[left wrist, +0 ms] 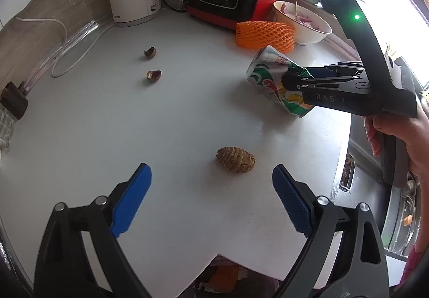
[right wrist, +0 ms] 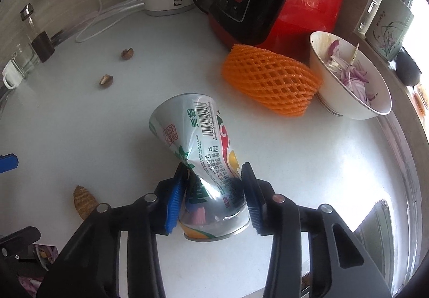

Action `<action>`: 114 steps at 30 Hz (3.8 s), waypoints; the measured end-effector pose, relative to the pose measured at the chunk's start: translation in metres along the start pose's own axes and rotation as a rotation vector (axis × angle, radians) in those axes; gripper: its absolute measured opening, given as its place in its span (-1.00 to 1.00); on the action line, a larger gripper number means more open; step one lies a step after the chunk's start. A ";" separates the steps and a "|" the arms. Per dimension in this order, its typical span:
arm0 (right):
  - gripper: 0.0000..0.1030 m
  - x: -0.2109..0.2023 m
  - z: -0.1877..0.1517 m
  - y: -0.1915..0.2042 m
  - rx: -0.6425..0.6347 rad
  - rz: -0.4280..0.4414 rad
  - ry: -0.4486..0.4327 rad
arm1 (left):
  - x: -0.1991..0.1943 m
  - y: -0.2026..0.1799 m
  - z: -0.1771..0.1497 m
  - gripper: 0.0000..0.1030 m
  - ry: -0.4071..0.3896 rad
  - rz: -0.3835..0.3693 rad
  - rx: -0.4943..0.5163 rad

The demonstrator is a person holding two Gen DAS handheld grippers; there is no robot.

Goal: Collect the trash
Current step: 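Lift the soda can with the right tool while the left tool regrasps the taro root, then carry the taro root over the trash bin and open the left tool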

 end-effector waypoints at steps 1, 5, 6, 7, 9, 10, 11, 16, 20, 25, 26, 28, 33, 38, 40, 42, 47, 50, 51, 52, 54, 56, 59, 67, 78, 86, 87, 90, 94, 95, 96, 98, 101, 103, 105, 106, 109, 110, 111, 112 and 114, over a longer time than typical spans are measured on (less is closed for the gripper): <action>-0.32 0.000 -0.001 0.001 -0.007 0.002 0.004 | 0.000 -0.001 0.000 0.70 0.000 0.001 -0.001; -0.30 -0.001 -0.001 0.004 -0.064 0.006 0.038 | -0.001 0.000 -0.002 0.70 -0.003 0.013 -0.001; -0.26 0.000 -0.002 0.006 -0.075 0.006 0.052 | -0.001 0.000 -0.002 0.70 -0.002 0.014 -0.003; -0.22 0.001 -0.003 0.008 -0.085 0.004 0.070 | -0.001 0.001 -0.003 0.70 -0.001 0.014 -0.006; -0.13 0.005 -0.005 0.011 -0.107 0.001 0.097 | -0.001 0.002 -0.004 0.70 0.001 0.017 -0.010; -0.10 0.008 -0.005 0.012 -0.119 -0.001 0.105 | -0.001 0.003 -0.004 0.70 0.001 0.020 -0.010; -0.09 0.009 -0.005 0.013 -0.128 -0.005 0.112 | -0.001 0.003 -0.004 0.70 0.000 0.020 -0.010; 0.32 0.026 -0.012 0.023 -0.194 -0.017 0.187 | -0.002 0.005 -0.004 0.70 -0.005 0.029 -0.012; 0.34 0.038 -0.015 0.024 -0.210 -0.022 0.221 | -0.001 0.007 -0.005 0.70 -0.005 0.033 -0.013; 0.24 0.041 -0.014 0.019 -0.151 0.017 0.223 | 0.000 0.010 -0.004 0.70 0.000 0.038 -0.018; 0.23 0.041 -0.014 0.019 -0.138 0.025 0.223 | 0.001 0.010 -0.004 0.70 0.000 0.040 -0.020; 0.22 0.040 -0.015 0.015 -0.113 0.038 0.217 | 0.003 0.011 -0.004 0.70 0.005 0.040 -0.023; 0.21 0.030 -0.016 0.007 -0.069 0.079 0.191 | 0.007 0.010 -0.006 0.70 0.013 0.042 -0.015; 0.21 0.017 -0.023 0.004 -0.046 0.106 0.133 | 0.014 0.004 -0.009 0.70 0.036 0.011 -0.020; 0.21 0.013 -0.025 -0.003 -0.037 0.106 0.103 | 0.017 0.002 -0.011 0.70 0.048 -0.009 -0.025; 0.21 0.003 -0.027 -0.006 -0.025 0.105 0.073 | 0.021 -0.002 -0.012 0.70 0.063 -0.028 -0.037; 0.21 -0.022 -0.038 -0.022 0.010 0.089 0.013 | 0.035 -0.010 -0.011 0.75 0.102 -0.065 -0.078; 0.21 -0.039 -0.042 -0.024 0.031 0.086 -0.017 | 0.047 -0.011 -0.010 0.75 0.142 -0.051 -0.129; 0.21 -0.043 -0.043 -0.025 0.038 0.087 -0.025 | 0.051 -0.012 -0.010 0.75 0.154 -0.052 -0.153; 0.21 -0.048 -0.045 -0.026 0.043 0.085 -0.032 | 0.055 -0.012 -0.010 0.75 0.167 -0.051 -0.178; 0.21 -0.050 -0.044 -0.029 0.052 0.084 -0.042 | 0.062 -0.012 -0.008 0.75 0.177 -0.040 -0.225; 0.21 -0.049 -0.045 -0.033 0.062 0.081 -0.048 | 0.067 -0.014 -0.007 0.75 0.184 -0.026 -0.256; 0.21 -0.053 -0.049 -0.041 0.073 0.079 -0.054 | 0.074 -0.019 -0.006 0.39 0.199 -0.024 -0.289; 0.22 -0.055 -0.055 -0.052 0.082 0.080 -0.064 | 0.081 -0.032 0.000 -0.27 0.189 0.063 -0.236; 0.22 -0.058 -0.057 -0.051 0.073 0.069 -0.072 | 0.066 -0.038 -0.001 -0.32 0.129 0.120 -0.183; 0.22 -0.067 -0.062 -0.031 0.036 0.060 -0.076 | 0.042 -0.037 0.002 -0.33 0.080 0.138 -0.124; 0.22 -0.068 -0.063 -0.027 0.030 0.060 -0.075 | 0.038 -0.036 0.000 -0.33 0.075 0.141 -0.116; 0.22 -0.074 -0.068 -0.015 0.015 0.066 -0.078 | 0.027 -0.027 -0.005 -0.33 0.061 0.146 -0.099; 0.22 -0.083 -0.078 0.004 -0.005 0.076 -0.078 | 0.009 -0.019 -0.019 -0.33 0.053 0.158 -0.065; 0.22 -0.085 -0.081 0.010 -0.009 0.079 -0.078 | 0.005 -0.017 -0.022 -0.33 0.051 0.161 -0.055; 0.22 -0.088 -0.085 0.015 -0.012 0.083 -0.078 | 0.000 -0.015 -0.026 -0.33 0.049 0.165 -0.045; 0.22 -0.093 -0.093 0.027 -0.016 0.090 -0.075 | -0.009 -0.012 -0.035 -0.33 0.047 0.165 -0.029; 0.22 -0.103 -0.107 0.047 -0.015 0.108 -0.070 | -0.022 -0.006 -0.054 -0.33 0.057 0.152 -0.018; 0.22 -0.109 -0.119 0.063 -0.015 0.123 -0.062 | -0.028 -0.003 -0.068 -0.33 0.073 0.142 -0.011; 0.22 -0.115 -0.130 0.080 -0.017 0.136 -0.054 | -0.034 0.000 -0.081 -0.33 0.088 0.127 -0.006; 0.22 -0.117 -0.135 0.087 -0.014 0.141 -0.049 | -0.037 0.000 -0.088 -0.33 0.094 0.122 -0.003; 0.22 -0.125 -0.153 0.108 0.000 0.156 -0.037 | -0.045 0.001 -0.109 -0.33 0.110 0.100 0.014; 0.22 -0.127 -0.159 0.114 0.001 0.154 -0.034 | -0.048 0.000 -0.117 -0.33 0.115 0.092 0.025; 0.22 -0.130 -0.164 0.120 0.005 0.153 -0.030 | -0.049 -0.001 -0.123 -0.33 0.121 0.086 0.038; 0.22 -0.132 -0.170 0.126 0.012 0.158 -0.027 | -0.051 -0.001 -0.131 -0.33 0.128 0.081 0.050; 0.22 -0.136 -0.182 0.136 0.022 0.162 -0.015 | -0.053 -0.004 -0.148 -0.33 0.145 0.070 0.083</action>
Point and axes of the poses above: each gripper's, at about its wrist camera, not at the fingertips, and x roughly the way its jaws point, y to its left, z to its top, the point moved 8 cm from there along x, roughly the way its jaws point, and after that the axes turned 1 degree about z, right-handed, at the moved point
